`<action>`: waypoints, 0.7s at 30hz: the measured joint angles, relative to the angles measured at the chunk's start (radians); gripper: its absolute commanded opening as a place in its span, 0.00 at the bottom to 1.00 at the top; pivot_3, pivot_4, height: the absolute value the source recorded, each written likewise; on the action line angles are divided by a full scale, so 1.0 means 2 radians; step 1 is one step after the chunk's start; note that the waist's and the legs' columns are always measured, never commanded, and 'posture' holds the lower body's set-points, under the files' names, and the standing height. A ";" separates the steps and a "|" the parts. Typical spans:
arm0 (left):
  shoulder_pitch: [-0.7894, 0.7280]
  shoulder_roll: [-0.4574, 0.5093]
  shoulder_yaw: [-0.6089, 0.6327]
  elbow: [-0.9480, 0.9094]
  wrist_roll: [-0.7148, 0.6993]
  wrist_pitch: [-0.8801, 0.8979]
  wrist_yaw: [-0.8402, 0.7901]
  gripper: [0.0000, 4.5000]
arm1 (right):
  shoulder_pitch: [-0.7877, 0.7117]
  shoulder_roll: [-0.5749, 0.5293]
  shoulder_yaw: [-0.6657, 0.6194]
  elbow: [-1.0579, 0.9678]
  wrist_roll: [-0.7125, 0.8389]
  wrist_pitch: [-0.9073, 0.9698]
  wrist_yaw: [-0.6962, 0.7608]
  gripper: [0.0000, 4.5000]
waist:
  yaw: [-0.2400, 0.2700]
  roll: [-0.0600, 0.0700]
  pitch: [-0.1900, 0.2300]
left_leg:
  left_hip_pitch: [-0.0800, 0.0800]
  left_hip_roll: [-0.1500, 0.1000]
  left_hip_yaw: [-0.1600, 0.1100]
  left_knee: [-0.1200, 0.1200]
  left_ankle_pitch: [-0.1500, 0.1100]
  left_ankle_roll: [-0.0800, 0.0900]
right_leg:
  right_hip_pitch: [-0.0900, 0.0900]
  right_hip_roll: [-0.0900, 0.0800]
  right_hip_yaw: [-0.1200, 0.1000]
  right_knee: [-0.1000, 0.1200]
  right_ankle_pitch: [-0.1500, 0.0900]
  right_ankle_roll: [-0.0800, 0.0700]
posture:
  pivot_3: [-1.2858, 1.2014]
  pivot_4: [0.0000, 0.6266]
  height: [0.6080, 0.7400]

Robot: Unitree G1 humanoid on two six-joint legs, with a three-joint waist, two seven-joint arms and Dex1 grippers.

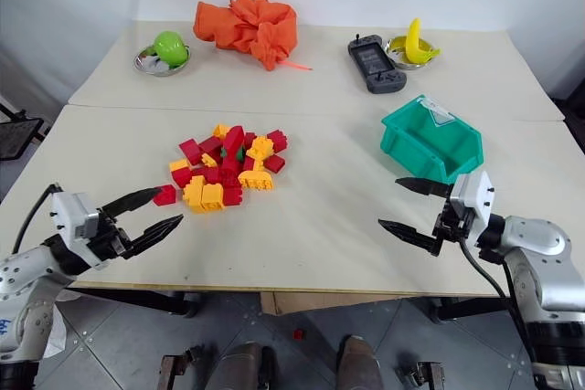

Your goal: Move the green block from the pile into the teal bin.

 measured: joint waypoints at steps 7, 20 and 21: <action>-0.096 -0.016 -0.078 0.043 0.029 0.007 -0.019 0.05 | -0.003 0.017 0.003 0.001 -0.007 0.002 -0.004 1.00 | 0.007 0.000 0.000 | 0.000 0.000 0.000 0.000 0.000 0.000 | 0.000 0.000 0.000 0.000 0.000 0.000 | 0.52 0.24 1.00; -0.477 -0.110 -0.193 0.466 0.194 0.008 0.060 0.00 | 0.015 0.043 0.001 -0.104 0.006 0.054 -0.064 1.00 | 0.008 -0.002 0.001 | -0.001 -0.001 0.000 0.000 0.001 0.000 | 0.000 0.000 -0.001 -0.001 0.001 0.001 | 0.52 0.24 1.00; -0.493 -0.113 -0.191 0.499 0.201 0.002 0.078 0.00 | 0.018 0.043 0.001 -0.115 0.008 0.061 -0.072 1.00 | 0.007 -0.002 0.001 | -0.001 -0.001 0.000 0.000 0.001 0.000 | 0.000 0.000 -0.001 -0.001 0.001 0.001 | 0.52 0.24 1.00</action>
